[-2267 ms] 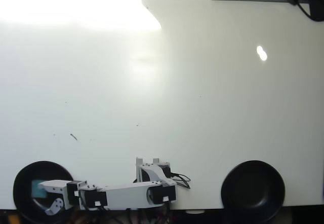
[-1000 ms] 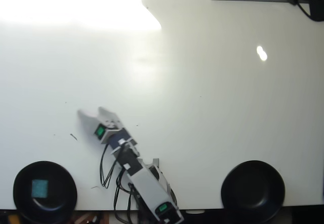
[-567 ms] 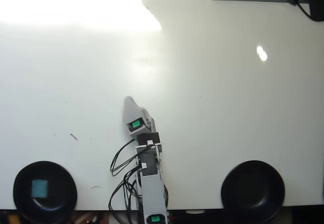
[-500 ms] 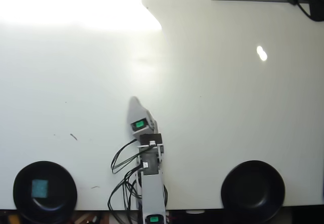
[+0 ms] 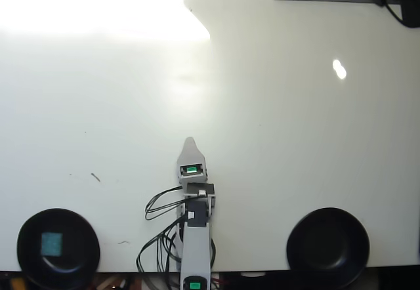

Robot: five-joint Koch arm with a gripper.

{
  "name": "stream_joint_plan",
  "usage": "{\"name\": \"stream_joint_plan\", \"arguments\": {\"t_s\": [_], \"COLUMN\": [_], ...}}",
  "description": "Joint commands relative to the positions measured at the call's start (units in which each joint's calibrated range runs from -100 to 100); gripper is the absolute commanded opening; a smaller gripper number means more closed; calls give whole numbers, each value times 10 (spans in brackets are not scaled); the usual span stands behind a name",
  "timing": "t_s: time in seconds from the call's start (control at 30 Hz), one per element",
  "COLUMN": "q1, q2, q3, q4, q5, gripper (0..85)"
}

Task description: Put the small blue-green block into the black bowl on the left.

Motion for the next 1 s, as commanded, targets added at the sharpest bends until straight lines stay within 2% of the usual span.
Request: {"name": "stream_joint_plan", "arguments": {"t_s": [0.0,0.17,0.3,0.6,0.97], "q1": [-4,-7,-7,-5,3], "q2": [-12,-18,-18,-16,-15], "q3": [-16,-76,-106,-169,-183], "q4": [76,158,163,182,185], "q5": [-2,-3,20,42,45], "gripper": [444,475,479,476,480]}}
